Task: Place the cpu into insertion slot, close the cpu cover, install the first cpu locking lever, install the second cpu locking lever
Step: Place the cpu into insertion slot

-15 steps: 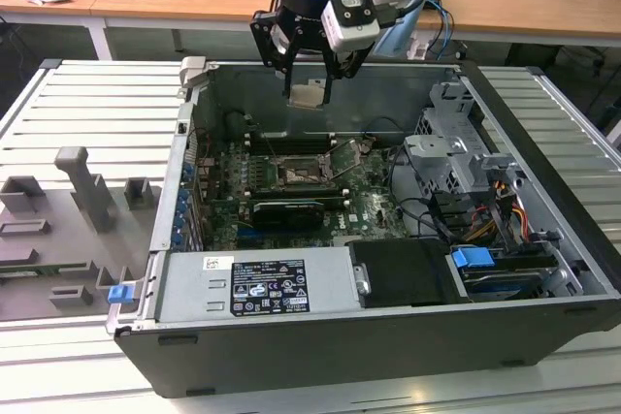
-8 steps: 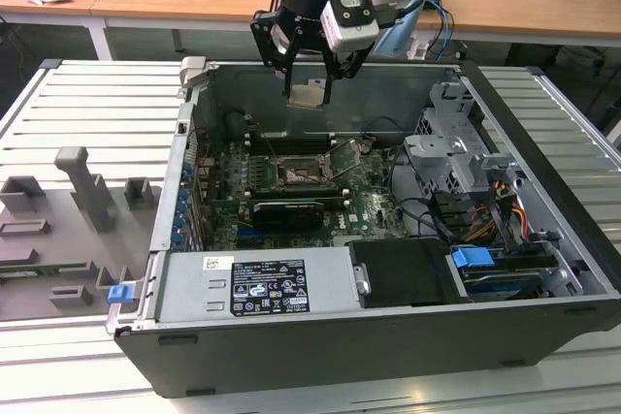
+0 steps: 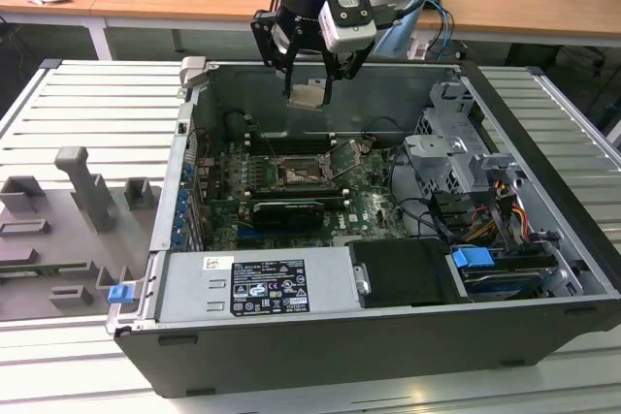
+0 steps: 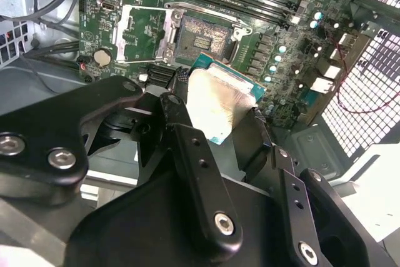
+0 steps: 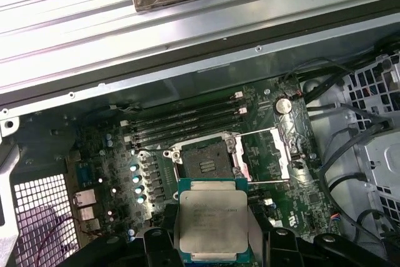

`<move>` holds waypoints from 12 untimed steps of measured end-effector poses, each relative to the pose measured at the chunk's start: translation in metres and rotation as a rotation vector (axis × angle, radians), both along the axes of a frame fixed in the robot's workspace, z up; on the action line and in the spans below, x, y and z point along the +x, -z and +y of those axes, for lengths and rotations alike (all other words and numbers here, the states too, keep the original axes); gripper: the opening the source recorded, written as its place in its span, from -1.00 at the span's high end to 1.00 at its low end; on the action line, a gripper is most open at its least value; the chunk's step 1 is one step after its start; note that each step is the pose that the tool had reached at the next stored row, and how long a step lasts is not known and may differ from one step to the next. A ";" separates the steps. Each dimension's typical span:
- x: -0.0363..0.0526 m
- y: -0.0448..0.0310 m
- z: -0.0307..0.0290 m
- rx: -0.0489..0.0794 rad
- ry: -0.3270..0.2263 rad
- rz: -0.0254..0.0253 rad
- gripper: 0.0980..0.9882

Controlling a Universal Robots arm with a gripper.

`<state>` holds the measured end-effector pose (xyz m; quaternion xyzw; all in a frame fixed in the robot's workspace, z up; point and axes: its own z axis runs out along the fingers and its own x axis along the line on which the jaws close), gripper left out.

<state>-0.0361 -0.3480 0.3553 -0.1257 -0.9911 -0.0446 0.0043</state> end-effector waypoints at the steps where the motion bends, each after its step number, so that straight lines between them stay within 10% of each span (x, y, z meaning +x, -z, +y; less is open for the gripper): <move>1: 0.0000 0.0001 0.0000 0.000 0.005 -0.0001 0.04; 12: 0.0000 0.0005 0.0000 0.000 0.040 -0.0001 0.04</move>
